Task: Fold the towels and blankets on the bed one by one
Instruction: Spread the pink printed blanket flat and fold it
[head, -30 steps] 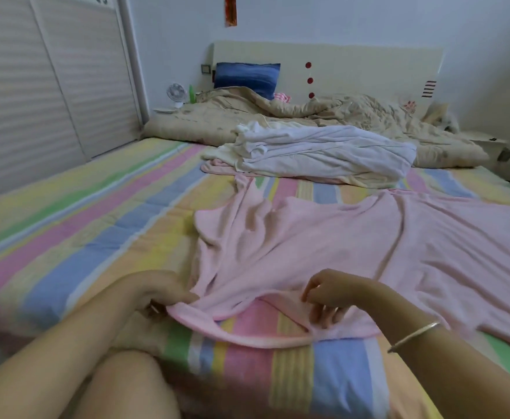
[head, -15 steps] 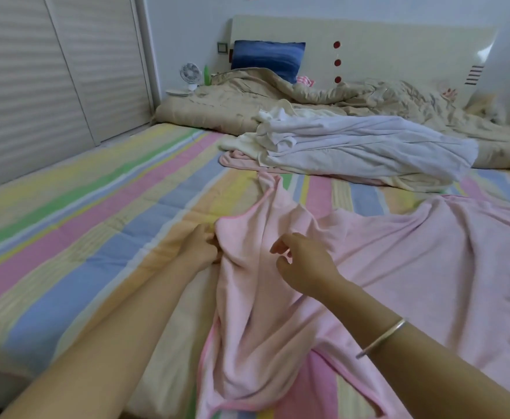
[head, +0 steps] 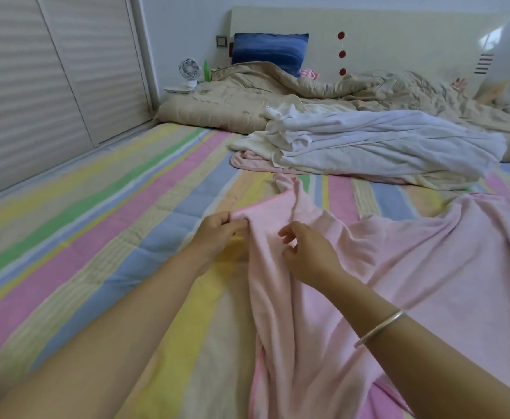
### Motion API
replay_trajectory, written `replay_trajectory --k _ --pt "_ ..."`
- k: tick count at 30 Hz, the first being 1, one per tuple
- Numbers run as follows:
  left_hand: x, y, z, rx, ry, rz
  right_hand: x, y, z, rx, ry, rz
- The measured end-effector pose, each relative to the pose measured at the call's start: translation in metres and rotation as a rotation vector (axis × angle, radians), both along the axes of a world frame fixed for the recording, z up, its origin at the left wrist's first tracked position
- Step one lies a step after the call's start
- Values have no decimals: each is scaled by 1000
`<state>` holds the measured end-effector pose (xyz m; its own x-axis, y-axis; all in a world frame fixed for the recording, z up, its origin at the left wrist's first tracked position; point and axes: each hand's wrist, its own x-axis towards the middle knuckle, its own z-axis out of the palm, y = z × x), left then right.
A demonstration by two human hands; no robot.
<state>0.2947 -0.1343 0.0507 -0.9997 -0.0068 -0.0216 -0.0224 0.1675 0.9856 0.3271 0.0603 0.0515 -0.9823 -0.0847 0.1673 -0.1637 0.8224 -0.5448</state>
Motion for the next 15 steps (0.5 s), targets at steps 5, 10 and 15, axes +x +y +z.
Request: replay_trajectory --k 5,10,15 --pt "0 -87 23 -230 169 256 -26 -53 24 -358 -46 -87" --pt "10 -189 56 -644 -295 203 -42 -112 39 -270 -9 0" --pt "34 -228 73 -827 -395 34 -50 -172 33 -3 24 164"
